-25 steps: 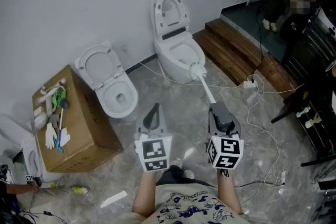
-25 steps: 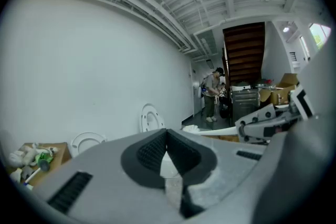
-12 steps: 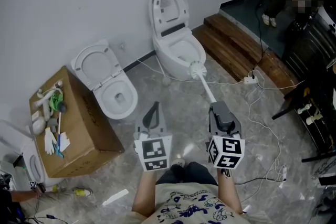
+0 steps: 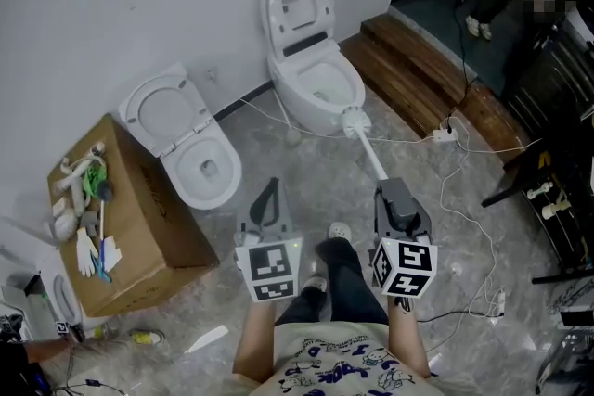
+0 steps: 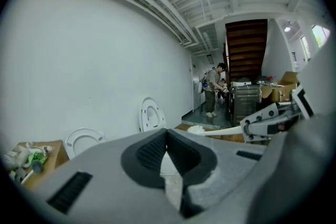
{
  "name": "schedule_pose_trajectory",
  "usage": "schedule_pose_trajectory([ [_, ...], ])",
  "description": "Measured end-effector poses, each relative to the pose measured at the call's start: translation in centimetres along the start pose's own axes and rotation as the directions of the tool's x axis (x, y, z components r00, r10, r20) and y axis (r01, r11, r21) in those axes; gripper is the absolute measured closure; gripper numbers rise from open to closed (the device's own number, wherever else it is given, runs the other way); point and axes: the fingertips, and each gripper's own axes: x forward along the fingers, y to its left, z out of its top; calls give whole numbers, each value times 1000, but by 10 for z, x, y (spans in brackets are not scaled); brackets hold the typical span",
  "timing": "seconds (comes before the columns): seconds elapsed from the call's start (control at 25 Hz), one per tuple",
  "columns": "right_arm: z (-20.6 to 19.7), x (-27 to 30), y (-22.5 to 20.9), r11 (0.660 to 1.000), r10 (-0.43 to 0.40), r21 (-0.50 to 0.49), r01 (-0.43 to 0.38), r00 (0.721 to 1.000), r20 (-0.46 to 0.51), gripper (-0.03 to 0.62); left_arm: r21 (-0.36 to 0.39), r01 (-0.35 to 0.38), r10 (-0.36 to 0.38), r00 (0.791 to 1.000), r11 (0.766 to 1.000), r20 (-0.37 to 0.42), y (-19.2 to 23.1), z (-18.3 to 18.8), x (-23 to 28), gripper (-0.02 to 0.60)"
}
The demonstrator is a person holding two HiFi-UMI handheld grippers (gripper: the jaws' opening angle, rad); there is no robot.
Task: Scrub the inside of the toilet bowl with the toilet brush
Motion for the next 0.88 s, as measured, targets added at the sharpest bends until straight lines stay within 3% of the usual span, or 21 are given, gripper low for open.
schedule_pose_trajectory([
  [0.44, 23, 83, -33, 1000, 19, -7, -19, 1000, -17, 422, -4, -18, 18, 1000, 1000, -16, -2, 15, 87, 578],
  [0.88, 95, 210, -91, 996, 78, -36, -78, 997, 9, 422, -14, -89, 89, 996, 996, -9, -6, 61, 213, 578],
])
